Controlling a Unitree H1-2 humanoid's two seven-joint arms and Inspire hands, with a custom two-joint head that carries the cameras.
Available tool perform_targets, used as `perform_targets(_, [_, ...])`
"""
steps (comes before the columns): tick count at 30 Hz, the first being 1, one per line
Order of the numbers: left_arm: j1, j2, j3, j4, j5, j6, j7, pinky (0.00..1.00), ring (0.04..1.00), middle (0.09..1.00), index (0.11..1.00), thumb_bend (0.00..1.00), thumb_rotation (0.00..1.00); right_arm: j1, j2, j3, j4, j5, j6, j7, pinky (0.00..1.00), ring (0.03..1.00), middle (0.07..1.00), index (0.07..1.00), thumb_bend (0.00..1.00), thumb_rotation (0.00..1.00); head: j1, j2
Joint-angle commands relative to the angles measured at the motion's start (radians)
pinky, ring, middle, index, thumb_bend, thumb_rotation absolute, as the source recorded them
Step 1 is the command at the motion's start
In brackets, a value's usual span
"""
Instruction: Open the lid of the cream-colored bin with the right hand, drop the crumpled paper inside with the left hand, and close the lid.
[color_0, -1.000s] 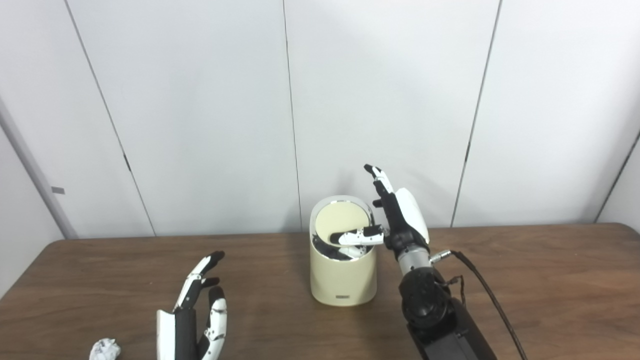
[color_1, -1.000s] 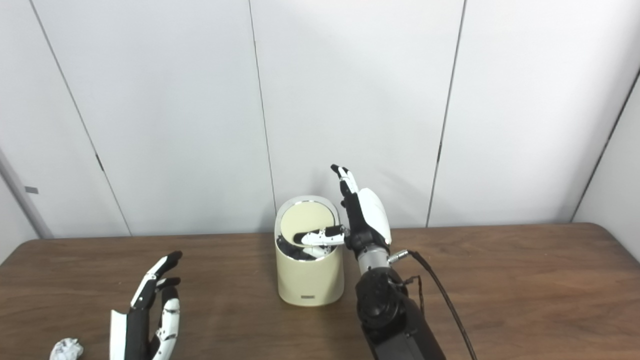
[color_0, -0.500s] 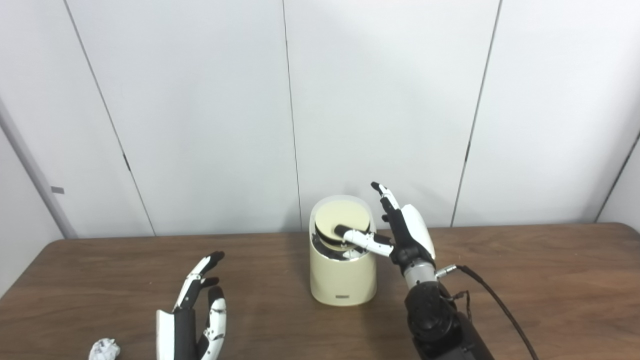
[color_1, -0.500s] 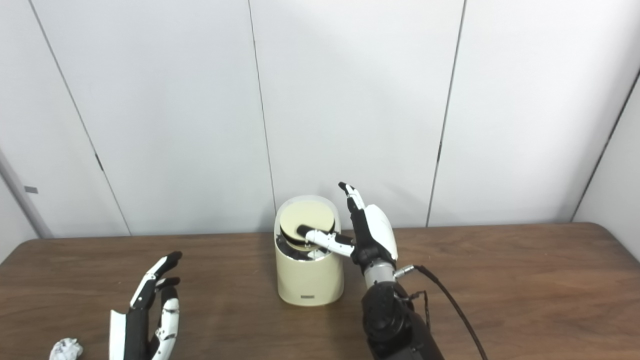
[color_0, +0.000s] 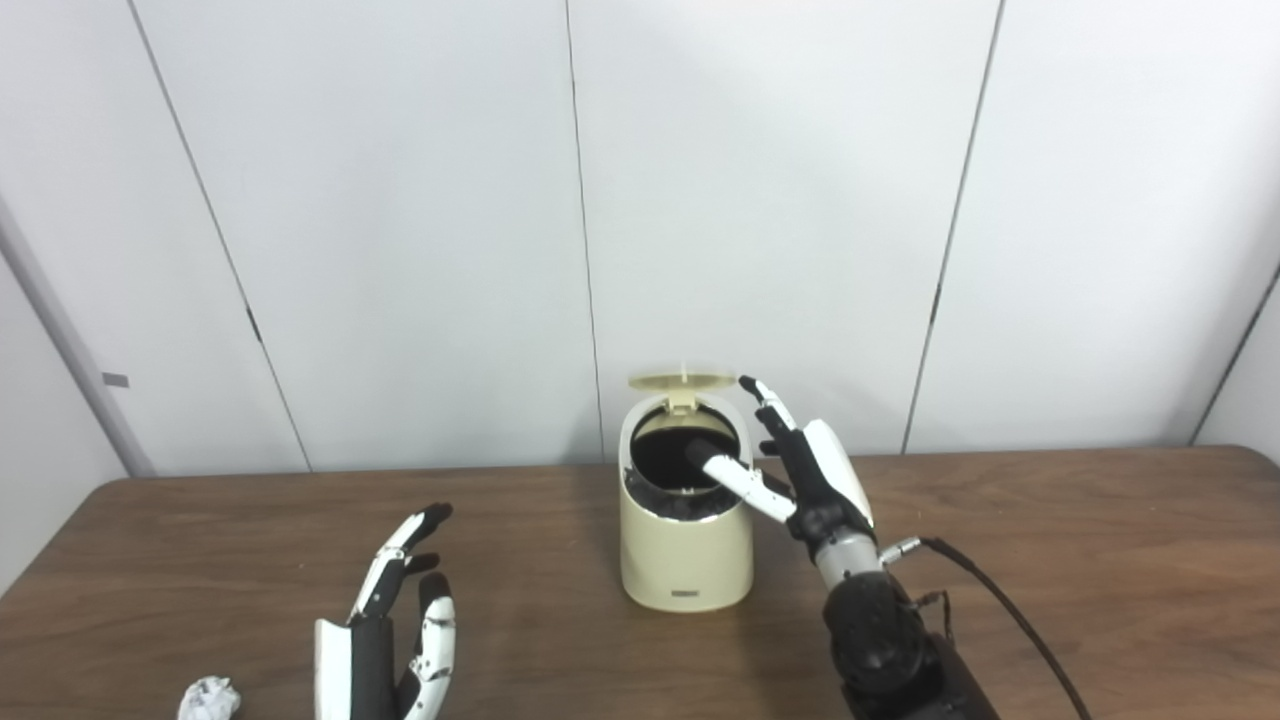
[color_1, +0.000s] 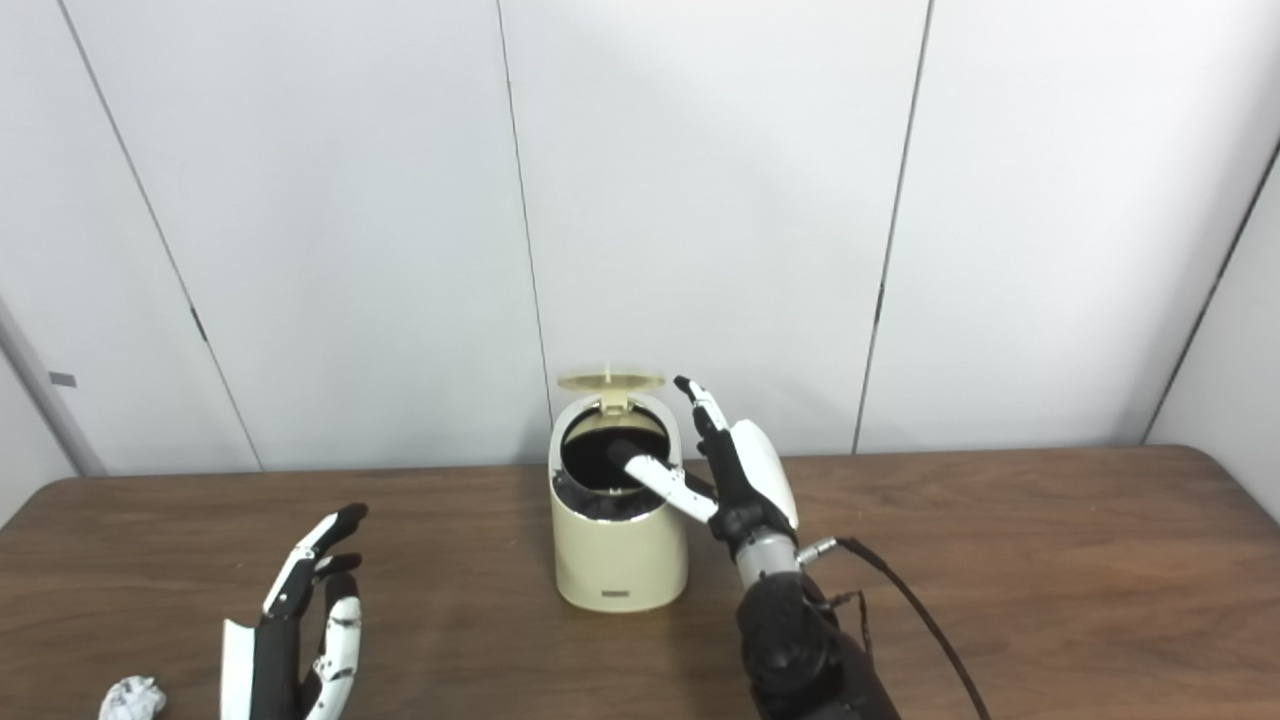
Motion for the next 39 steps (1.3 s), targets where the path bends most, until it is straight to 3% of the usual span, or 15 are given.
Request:
perform_targets(1, [0.033, -0.007, -0.004, 0.086, 0.019, -0.029, 0.0, 0.7, 0.819, 0.839, 0.809, 0.15, 0.79, -0.035, -0.004, -0.008, -0.039, 0.028, -0.081, 0.005, 0.85, 0.938, 0.974, 0.955, 0.85, 0.89, -0.001, 0.0])
perform_targets(7, [0.035, -0.001, -0.009, 0.085, 0.013, -0.029, -0.001, 0.71, 0.822, 0.843, 0.815, 0.15, 0.79, 0.01, -0.016, -0.016, -0.082, 0.074, -0.185, 0.019, 0.83, 0.921, 0.952, 0.924, 0.85, 0.9, -0.002, 0.001])
perform_targets(15, [0.036, 0.006, -0.017, 0.084, -0.008, -0.03, 0.002, 0.71, 0.822, 0.841, 0.811, 0.16, 0.75, 0.107, -0.017, -0.037, -0.27, 0.082, -0.174, 0.029, 0.82, 0.911, 0.933, 0.913, 0.87, 0.95, -0.001, 0.003])
perform_targets(25, [0.038, 0.019, -0.019, 0.079, -0.016, -0.03, 0.006, 0.7, 0.818, 0.839, 0.809, 0.16, 0.76, 0.295, -0.027, -0.101, -0.431, 0.148, -0.217, 0.038, 0.9, 0.954, 0.951, 0.931, 0.88, 0.88, -0.005, 0.008])
perform_targets(32, [0.041, 0.029, -0.019, 0.076, -0.032, -0.03, 0.004, 0.69, 0.816, 0.841, 0.813, 0.17, 0.75, 0.416, -0.034, -0.152, -0.396, 0.156, -0.347, -0.004, 0.89, 0.934, 0.929, 0.895, 0.62, 0.81, -0.008, 0.012])
perform_targets(35, [0.045, 0.03, -0.013, 0.072, -0.031, -0.03, -0.002, 0.69, 0.809, 0.84, 0.812, 0.18, 0.76, 0.458, -0.032, -0.175, -0.368, 0.167, -0.418, -0.022, 0.85, 0.9, 0.901, 0.868, 0.35, 0.75, -0.01, 0.014])
perform_targets(39, [0.048, 0.036, -0.014, 0.064, -0.044, -0.03, -0.008, 0.69, 0.813, 0.843, 0.815, 0.18, 0.77, 0.5, -0.036, -0.195, -0.344, 0.141, -0.482, -0.05, 0.81, 0.856, 0.861, 0.839, 0.22, 0.77, -0.009, 0.017])
